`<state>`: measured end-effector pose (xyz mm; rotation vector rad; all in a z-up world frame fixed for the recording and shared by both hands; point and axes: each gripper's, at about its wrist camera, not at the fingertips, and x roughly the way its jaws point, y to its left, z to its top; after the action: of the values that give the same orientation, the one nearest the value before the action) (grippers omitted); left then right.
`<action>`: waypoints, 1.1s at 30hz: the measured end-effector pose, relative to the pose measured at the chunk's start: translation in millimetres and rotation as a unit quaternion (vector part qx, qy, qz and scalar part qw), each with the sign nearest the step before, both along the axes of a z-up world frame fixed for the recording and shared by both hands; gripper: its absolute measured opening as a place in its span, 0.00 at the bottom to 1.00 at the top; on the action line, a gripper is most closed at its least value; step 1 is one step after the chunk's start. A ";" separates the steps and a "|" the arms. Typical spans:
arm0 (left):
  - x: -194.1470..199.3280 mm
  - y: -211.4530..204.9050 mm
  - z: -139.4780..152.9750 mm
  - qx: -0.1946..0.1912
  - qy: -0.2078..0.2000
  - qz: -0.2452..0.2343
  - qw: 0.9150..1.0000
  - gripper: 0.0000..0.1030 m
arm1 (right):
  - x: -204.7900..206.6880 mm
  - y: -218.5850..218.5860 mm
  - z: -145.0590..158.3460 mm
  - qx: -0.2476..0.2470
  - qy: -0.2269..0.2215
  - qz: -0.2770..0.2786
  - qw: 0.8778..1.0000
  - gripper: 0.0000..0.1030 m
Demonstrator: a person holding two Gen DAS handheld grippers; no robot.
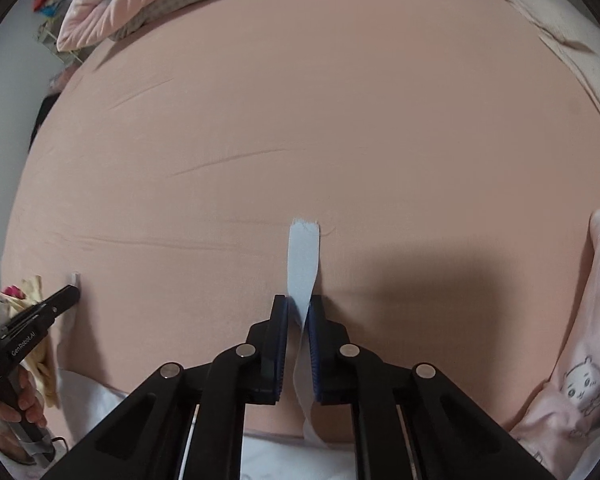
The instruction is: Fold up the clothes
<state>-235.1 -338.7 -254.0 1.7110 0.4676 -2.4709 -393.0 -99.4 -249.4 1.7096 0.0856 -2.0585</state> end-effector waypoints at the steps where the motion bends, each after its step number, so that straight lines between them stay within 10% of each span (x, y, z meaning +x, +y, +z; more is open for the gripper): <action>1: 2.6 1.6 3.5 0.002 0.001 -0.003 1.000 0.03 | 1.9 2.0 1.6 -0.001 0.000 -0.003 1.000 0.08; 33: 92.6 8.7 66.0 0.031 0.024 -0.024 0.999 0.03 | 96.7 45.1 47.5 -0.037 -0.019 -0.010 0.999 0.08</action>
<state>-142.6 -330.0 -188.0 1.7081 0.5189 -2.5623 -296.3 -54.3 -202.0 1.7112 -0.0192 -2.0169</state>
